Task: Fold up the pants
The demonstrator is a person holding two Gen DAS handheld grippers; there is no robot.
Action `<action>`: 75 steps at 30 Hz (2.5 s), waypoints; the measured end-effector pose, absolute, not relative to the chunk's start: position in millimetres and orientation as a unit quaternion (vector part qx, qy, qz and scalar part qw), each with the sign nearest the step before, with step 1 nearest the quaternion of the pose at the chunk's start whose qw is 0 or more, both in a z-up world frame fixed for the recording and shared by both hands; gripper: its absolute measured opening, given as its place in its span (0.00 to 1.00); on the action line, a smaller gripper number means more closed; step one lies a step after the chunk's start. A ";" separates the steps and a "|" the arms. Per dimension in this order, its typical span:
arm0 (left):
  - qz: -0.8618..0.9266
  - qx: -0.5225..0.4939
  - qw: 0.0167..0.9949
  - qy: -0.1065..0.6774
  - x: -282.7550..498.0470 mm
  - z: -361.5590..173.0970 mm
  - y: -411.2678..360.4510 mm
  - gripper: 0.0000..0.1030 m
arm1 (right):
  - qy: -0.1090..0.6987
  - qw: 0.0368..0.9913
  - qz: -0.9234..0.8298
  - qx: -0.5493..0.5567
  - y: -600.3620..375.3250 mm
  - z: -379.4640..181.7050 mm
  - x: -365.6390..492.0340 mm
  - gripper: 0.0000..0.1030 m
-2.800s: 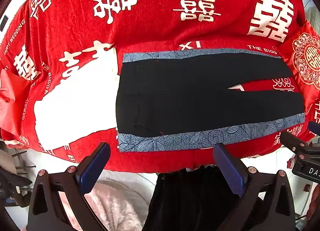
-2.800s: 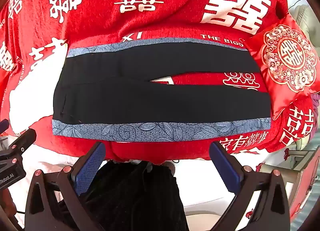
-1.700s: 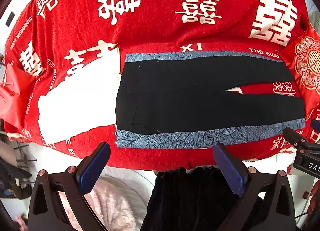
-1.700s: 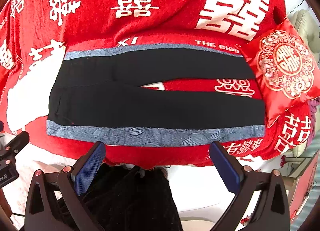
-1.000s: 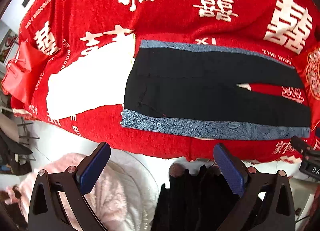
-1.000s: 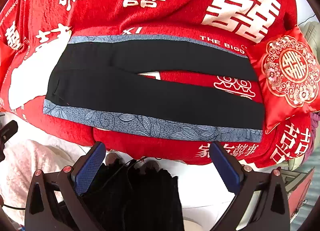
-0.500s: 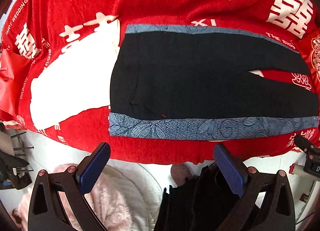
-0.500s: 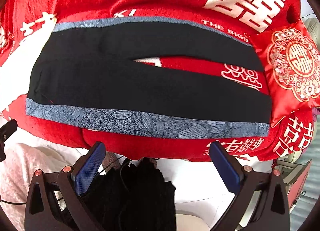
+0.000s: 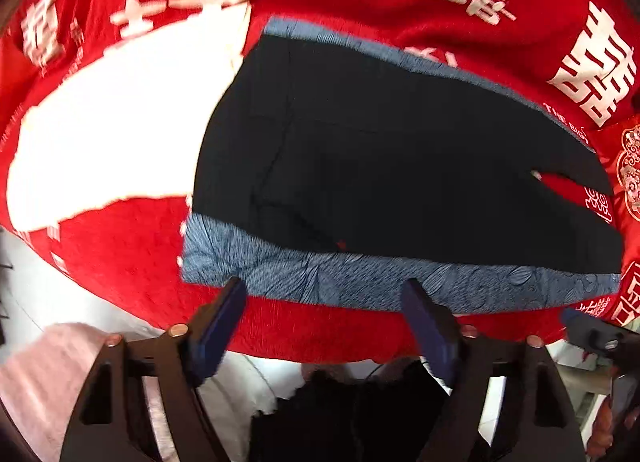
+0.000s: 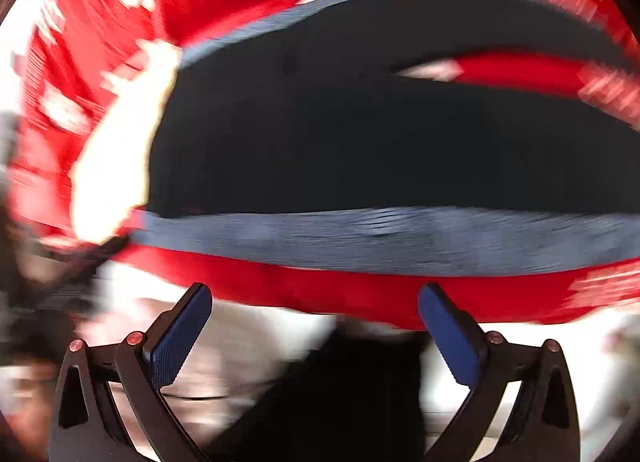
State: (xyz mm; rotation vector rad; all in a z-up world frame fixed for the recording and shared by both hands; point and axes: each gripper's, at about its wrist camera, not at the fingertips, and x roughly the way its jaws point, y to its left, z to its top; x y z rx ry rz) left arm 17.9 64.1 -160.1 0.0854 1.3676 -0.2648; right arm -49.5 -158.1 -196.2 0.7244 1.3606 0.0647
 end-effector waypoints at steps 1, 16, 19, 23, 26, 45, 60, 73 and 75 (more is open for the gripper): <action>-0.122 0.034 0.767 0.630 16.4 -167.8 69.6 0.78 | 0.600 0.704 0.064 0.374 -156.8 -208.3 -51.1 0.99; -0.161 -0.029 0.750 0.640 10.6 -238.2 84.4 0.78 | 0.530 0.625 0.166 0.549 -117.2 -333.1 -28.5 0.50; -0.173 -0.039 0.747 0.640 14.8 -235.5 72.7 0.78 | 0.500 0.636 0.176 0.561 -120.4 -318.8 -16.6 0.49; -0.181 -0.085 0.735 0.648 14.2 -232.5 65.0 0.78 | 0.483 0.653 0.190 0.551 -125.4 -290.7 -8.9 0.49; -0.179 -0.123 0.730 0.647 22.1 -231.8 60.1 0.78 | 0.472 0.663 0.201 0.545 -130.1 -273.8 -5.7 0.49; -0.167 -0.133 0.730 0.650 43.3 -232.8 66.2 0.78 | 0.480 0.642 0.049 0.596 -227.5 -319.5 -108.8 0.56; -0.108 -0.074 0.756 0.641 46.2 -243.1 79.2 0.65 | 0.407 0.581 -0.006 0.704 -251.1 -342.2 -132.5 0.20; -0.144 -0.100 0.773 0.610 77.4 -164.4 69.6 0.30 | 0.431 0.690 -0.004 0.581 -271.7 -234.4 -72.6 0.05; -0.145 -0.100 0.784 0.596 93.8 -147.0 63.5 0.30 | 0.435 0.703 0.007 0.563 -280.3 -218.3 -54.8 0.05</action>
